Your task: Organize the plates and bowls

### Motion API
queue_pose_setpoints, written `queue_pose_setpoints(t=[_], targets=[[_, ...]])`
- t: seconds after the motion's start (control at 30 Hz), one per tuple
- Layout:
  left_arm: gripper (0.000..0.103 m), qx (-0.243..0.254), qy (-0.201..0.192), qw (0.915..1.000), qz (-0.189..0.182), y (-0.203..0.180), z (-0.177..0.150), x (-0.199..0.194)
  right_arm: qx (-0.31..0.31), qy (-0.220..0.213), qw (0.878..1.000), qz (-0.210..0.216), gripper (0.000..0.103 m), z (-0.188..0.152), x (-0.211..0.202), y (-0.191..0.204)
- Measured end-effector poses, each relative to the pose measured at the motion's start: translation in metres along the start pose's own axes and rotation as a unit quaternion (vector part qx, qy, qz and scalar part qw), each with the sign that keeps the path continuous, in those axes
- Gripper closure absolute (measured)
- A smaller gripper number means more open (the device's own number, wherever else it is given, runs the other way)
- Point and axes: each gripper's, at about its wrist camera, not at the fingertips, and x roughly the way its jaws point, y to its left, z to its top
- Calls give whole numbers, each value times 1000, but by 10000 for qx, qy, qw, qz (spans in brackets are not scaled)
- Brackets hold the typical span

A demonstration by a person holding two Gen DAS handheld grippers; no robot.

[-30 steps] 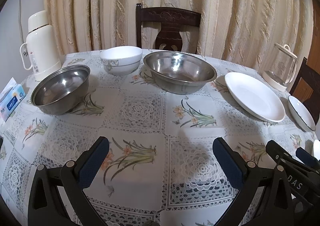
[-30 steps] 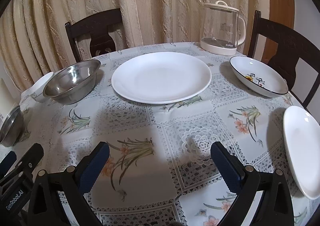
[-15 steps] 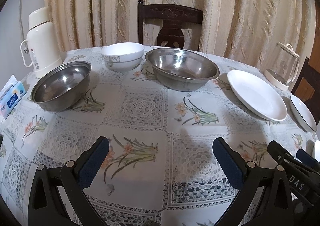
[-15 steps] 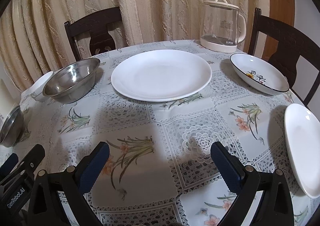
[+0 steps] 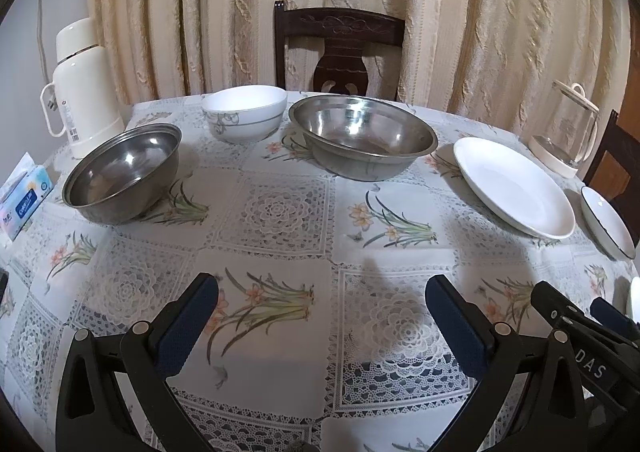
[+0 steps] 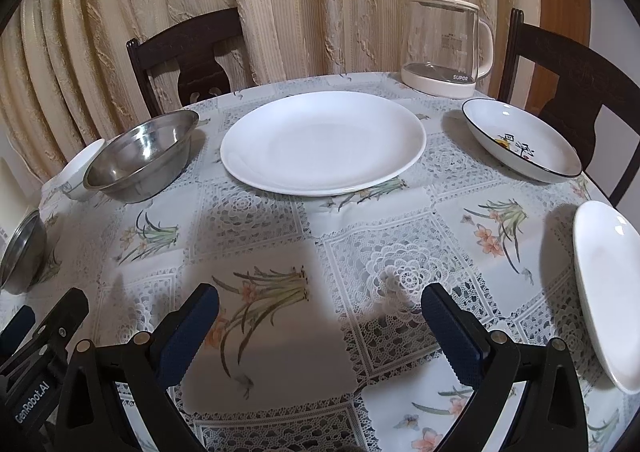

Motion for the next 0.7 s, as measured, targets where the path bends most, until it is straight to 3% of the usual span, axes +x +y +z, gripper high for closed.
queue_pose_setpoints(t=[0.7], targets=[[0,56,85,9999,-19,-4,-4,1,61,86,9999,26,0,-2,4,-1]])
